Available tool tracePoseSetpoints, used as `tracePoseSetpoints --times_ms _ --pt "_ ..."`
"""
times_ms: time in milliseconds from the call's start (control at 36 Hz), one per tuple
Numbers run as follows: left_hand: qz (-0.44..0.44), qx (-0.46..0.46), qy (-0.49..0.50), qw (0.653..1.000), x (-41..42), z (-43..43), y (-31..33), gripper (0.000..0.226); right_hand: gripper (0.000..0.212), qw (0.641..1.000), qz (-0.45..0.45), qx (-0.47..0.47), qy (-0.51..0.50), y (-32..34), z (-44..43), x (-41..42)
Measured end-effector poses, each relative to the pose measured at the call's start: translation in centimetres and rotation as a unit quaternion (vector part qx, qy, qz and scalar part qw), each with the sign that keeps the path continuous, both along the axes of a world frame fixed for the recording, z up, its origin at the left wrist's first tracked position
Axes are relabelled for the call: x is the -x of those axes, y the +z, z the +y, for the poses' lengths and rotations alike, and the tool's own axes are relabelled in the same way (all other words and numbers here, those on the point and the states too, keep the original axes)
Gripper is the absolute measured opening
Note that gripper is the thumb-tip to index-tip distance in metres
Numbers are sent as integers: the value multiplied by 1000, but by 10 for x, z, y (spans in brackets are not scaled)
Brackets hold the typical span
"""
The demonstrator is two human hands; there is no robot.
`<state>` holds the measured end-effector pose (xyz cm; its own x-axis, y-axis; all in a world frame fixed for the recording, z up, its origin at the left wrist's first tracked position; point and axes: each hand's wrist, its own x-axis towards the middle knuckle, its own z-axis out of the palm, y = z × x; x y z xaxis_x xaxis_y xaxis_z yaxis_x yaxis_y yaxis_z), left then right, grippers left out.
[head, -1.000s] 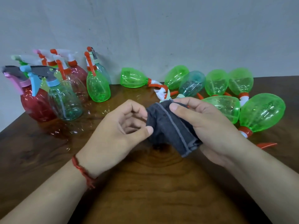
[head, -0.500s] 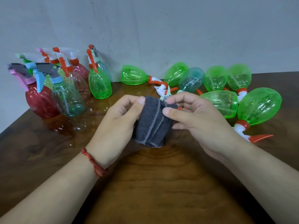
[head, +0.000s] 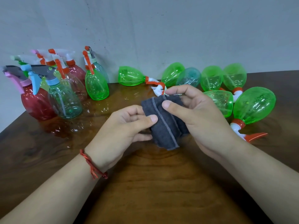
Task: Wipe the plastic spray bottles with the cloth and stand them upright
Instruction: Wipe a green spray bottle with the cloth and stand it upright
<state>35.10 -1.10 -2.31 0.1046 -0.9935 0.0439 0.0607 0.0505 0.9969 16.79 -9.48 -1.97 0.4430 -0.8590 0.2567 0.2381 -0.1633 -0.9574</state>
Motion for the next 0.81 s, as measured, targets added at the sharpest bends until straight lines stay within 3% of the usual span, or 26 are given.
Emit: tracePoseSetpoints --times_ms 83,194,306,472,694,806 --pt "1 37 44 998 -1 -1 -1 6 29 999 38 6 20 -3 -1 0" --pt "-52 60 78 994 -8 -3 -4 6 21 996 57 -26 58 -10 -1 -2" --pt "-66 55 101 991 -7 -3 -6 27 17 999 28 -21 11 -11 0 -5" --pt "-125 121 112 978 -2 0 -6 16 19 993 71 71 -56 -13 -3 -3" --pt "-239 155 155 946 2 1 -14 28 23 993 60 53 -88 -15 7 -8" --pt "-174 112 131 970 13 2 -11 25 21 984 78 120 -110 -13 11 -7"
